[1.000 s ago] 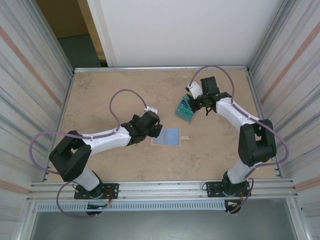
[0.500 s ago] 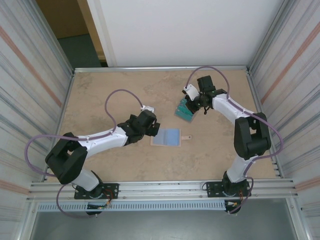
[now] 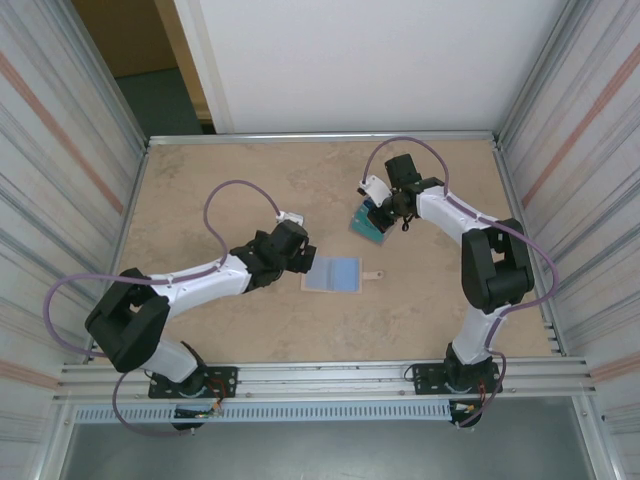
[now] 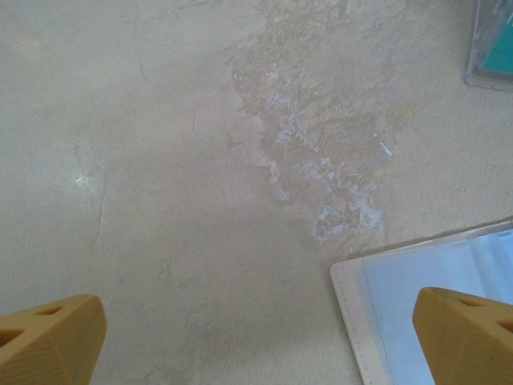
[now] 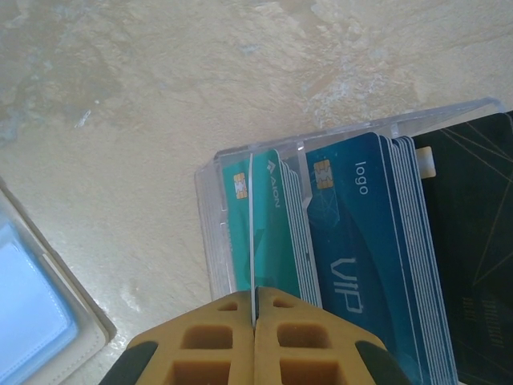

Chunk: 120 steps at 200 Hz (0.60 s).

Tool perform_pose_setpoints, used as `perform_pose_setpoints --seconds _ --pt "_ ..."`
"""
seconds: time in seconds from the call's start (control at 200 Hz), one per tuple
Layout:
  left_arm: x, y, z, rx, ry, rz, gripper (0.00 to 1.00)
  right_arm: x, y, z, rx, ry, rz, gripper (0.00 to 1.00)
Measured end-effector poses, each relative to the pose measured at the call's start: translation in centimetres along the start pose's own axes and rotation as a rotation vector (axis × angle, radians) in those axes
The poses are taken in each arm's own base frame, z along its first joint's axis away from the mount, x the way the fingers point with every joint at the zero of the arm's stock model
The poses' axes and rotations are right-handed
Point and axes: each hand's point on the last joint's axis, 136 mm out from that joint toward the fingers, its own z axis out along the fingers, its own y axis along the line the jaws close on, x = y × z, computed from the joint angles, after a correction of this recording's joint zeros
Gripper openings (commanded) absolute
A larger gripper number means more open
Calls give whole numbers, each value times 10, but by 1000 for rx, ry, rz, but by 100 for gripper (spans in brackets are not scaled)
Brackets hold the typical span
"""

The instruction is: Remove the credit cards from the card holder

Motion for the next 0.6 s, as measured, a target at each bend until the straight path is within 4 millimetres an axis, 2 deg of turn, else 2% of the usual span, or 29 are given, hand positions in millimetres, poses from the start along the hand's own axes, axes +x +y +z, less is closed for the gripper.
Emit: perform_pose_setpoints --seconds 0.271,0.601 --pt "-1 5 1 -9 0 -9 99 3 -2 5 4 43 -10 1" --pt "-8 12 -3 -16 -18 -29 99 7 -1 5 11 71 -26 11"
